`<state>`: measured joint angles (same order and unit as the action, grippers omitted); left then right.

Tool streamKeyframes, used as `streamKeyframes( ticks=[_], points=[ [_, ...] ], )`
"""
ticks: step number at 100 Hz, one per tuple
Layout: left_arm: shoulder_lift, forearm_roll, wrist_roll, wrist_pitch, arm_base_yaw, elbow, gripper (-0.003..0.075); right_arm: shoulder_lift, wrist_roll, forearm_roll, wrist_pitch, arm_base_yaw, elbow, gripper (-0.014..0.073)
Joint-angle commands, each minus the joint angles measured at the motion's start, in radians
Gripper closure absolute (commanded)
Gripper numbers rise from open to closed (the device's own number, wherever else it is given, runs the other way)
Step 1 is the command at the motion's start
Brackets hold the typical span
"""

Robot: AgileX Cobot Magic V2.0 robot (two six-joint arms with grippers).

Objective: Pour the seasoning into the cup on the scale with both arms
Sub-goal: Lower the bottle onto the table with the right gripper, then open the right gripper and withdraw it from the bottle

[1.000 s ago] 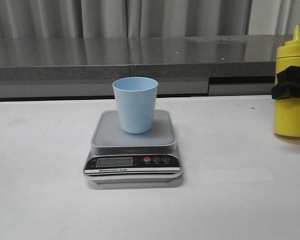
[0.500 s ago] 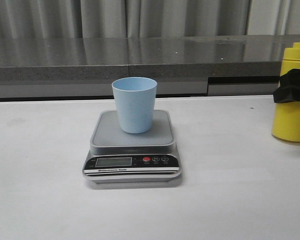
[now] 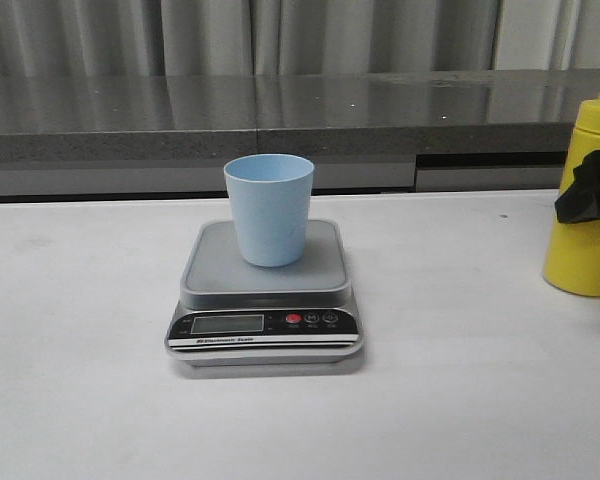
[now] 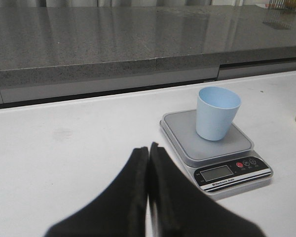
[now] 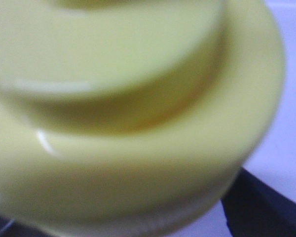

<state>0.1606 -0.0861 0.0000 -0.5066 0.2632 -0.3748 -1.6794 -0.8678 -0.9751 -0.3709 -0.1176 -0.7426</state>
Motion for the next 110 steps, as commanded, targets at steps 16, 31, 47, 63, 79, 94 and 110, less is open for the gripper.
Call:
streamKeyframes(
  ticks=[16, 31, 47, 63, 79, 94, 110],
  points=[
    [0.012, -0.010, -0.008, 0.080, -0.002, -0.027, 0.0741, 0.071, -0.015, -0.061, -0.035, -0.004, -0.008, -0.0060],
    [0.012, -0.010, -0.008, 0.080, -0.002, -0.027, 0.0741, 0.115, -0.019, -0.061, -0.005, -0.004, 0.033, -0.0060],
    [0.012, -0.010, -0.008, 0.080, -0.002, -0.027, 0.0741, 0.172, -0.023, -0.060, 0.033, -0.004, 0.065, -0.0060],
    [0.012, -0.010, -0.008, 0.080, -0.002, -0.027, 0.0741, 0.246, -0.081, -0.058, 0.057, -0.004, 0.099, -0.0060],
    [0.012, -0.010, -0.008, 0.080, -0.002, -0.027, 0.0741, 0.338, -0.111, -0.061, 0.060, -0.004, 0.140, -0.0045],
    [0.012, -0.010, -0.008, 0.080, -0.002, -0.027, 0.0741, 0.428, -0.113, -0.062, 0.071, -0.004, 0.168, 0.0099],
    [0.012, -0.010, -0.008, 0.080, -0.002, -0.027, 0.0741, 0.539, -0.164, -0.062, 0.072, -0.004, 0.203, 0.0403]
  ],
)
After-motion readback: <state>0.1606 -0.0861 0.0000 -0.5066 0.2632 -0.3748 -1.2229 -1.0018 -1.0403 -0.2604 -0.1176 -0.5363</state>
